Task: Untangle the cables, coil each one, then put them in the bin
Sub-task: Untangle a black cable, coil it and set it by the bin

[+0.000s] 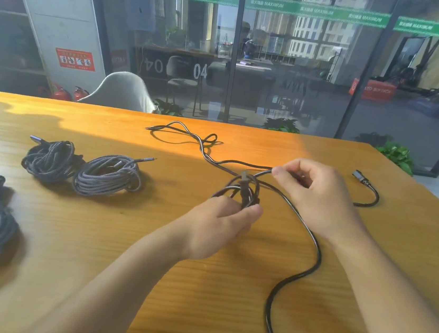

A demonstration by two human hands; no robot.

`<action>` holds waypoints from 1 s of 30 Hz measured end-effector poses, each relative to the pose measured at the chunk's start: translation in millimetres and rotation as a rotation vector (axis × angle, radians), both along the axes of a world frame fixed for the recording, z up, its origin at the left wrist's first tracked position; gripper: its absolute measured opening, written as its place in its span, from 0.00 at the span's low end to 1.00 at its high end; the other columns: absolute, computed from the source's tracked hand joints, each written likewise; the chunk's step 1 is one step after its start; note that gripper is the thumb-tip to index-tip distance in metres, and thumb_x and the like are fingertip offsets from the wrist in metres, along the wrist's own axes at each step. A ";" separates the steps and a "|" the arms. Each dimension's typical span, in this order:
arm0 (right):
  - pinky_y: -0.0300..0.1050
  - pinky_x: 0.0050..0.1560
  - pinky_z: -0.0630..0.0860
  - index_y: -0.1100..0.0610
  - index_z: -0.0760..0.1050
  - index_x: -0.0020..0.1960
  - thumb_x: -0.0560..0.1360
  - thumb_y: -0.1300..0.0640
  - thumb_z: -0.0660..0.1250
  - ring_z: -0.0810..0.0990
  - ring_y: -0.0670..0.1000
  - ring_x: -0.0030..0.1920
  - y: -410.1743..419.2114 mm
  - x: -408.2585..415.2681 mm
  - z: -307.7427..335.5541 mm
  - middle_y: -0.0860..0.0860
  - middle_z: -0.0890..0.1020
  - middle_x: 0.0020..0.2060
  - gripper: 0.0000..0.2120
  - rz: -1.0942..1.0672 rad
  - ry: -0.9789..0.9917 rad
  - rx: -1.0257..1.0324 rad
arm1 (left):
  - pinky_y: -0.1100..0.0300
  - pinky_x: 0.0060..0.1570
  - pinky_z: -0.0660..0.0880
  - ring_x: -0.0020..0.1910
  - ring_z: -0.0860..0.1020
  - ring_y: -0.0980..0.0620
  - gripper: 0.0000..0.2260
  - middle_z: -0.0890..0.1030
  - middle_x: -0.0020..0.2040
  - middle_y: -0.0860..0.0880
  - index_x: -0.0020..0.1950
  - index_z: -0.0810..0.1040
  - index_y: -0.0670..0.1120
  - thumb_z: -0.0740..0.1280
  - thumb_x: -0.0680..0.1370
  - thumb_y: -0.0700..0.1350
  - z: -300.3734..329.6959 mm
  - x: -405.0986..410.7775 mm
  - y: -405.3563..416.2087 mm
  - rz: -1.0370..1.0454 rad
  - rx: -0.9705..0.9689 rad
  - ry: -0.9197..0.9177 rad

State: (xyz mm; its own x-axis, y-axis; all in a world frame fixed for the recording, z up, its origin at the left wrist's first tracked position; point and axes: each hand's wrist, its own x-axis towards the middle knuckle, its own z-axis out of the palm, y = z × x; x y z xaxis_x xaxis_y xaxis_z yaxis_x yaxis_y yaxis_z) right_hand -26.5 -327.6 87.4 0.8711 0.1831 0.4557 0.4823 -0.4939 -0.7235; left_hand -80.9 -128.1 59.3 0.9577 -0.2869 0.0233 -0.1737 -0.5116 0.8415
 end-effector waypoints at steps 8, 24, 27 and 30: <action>0.45 0.34 0.78 0.49 0.81 0.68 0.86 0.62 0.60 0.74 0.47 0.31 25.3 -30.9 0.0 0.41 0.76 0.34 0.17 0.410 0.164 0.039 | 0.56 0.32 0.58 0.31 0.58 0.49 0.26 0.60 0.32 0.46 0.40 0.66 0.46 0.50 0.86 0.64 5.9 7.4 14.4 0.193 -0.370 -0.017; 0.48 0.32 0.78 0.55 0.77 0.59 0.88 0.55 0.56 0.80 0.55 0.33 39.2 -34.8 -15.4 0.53 0.83 0.38 0.12 0.605 0.493 -0.021 | 0.56 0.32 0.62 0.28 0.64 0.50 0.20 0.67 0.29 0.50 0.38 0.69 0.46 0.56 0.88 0.52 13.2 12.2 20.8 0.488 -0.667 -0.170; 0.46 0.32 0.75 0.56 0.76 0.59 0.89 0.50 0.54 0.76 0.53 0.31 41.1 -34.4 -21.0 0.54 0.79 0.36 0.15 0.692 0.567 -0.092 | 0.52 0.36 0.64 0.30 0.68 0.47 0.18 0.72 0.31 0.47 0.41 0.69 0.47 0.57 0.87 0.55 16.6 8.9 18.3 0.435 -0.828 -0.073; 0.45 0.32 0.70 0.59 0.78 0.50 0.85 0.40 0.54 0.71 0.50 0.28 38.4 -30.1 -24.8 0.51 0.75 0.31 0.26 0.700 0.591 -0.235 | 0.57 0.33 0.68 0.29 0.68 0.47 0.17 0.68 0.32 0.48 0.41 0.67 0.47 0.58 0.87 0.55 23.7 3.7 11.9 0.253 -1.075 0.075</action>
